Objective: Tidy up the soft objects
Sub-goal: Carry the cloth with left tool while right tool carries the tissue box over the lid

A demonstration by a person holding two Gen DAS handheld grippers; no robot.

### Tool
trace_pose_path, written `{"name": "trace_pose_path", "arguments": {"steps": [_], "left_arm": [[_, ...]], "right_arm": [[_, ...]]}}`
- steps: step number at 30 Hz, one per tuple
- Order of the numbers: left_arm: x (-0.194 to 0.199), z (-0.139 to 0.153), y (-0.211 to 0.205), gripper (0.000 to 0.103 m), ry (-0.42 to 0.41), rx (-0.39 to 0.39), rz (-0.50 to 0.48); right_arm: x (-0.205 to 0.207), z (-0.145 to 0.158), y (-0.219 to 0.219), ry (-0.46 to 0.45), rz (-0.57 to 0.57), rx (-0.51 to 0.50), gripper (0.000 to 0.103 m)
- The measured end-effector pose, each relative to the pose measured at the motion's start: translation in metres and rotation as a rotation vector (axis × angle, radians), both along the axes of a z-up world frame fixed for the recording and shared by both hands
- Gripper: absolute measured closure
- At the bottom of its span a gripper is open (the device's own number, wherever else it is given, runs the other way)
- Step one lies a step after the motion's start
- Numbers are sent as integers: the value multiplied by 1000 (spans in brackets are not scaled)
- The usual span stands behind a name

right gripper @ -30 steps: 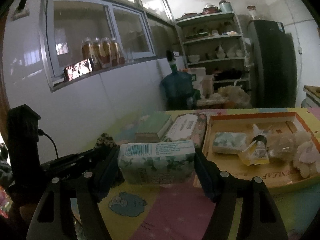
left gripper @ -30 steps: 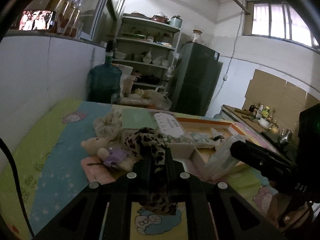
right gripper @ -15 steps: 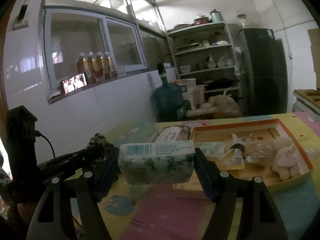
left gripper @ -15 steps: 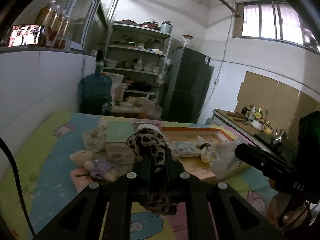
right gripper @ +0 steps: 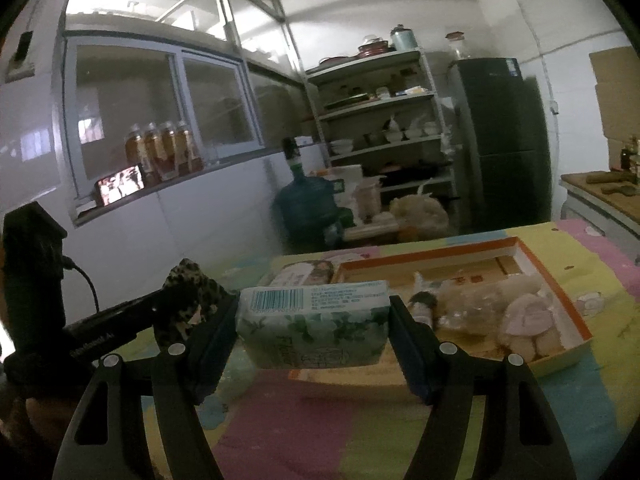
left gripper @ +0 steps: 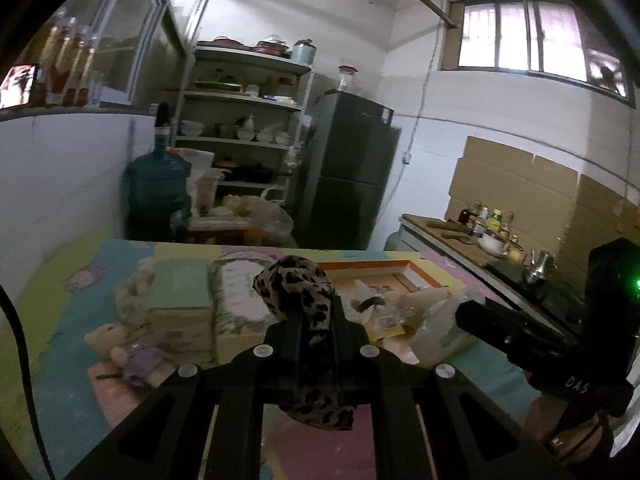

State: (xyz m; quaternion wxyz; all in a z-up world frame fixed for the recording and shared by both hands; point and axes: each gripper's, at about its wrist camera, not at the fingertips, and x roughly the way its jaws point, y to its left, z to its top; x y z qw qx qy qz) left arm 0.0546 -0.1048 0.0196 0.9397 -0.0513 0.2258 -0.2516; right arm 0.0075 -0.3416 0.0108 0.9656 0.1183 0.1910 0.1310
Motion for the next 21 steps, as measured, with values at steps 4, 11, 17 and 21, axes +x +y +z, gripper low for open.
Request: {"name": "trace_pose_path", "arguments": {"steps": [4, 11, 17, 21], "left_arm": [[9, 2, -18, 91, -1, -4, -39], [23, 0, -51, 91, 14, -10, -106], [30, -9, -75, 91, 43, -10, -148], [34, -15, -85, 91, 62, -9, -164]], "right_arm": [[2, 1, -15, -6, -35, -6, 29], [7, 0, -45, -6, -105, -8, 29], [9, -6, -66, 14, -151, -12, 29], [9, -11, -75, 26, -167, -13, 29]]}}
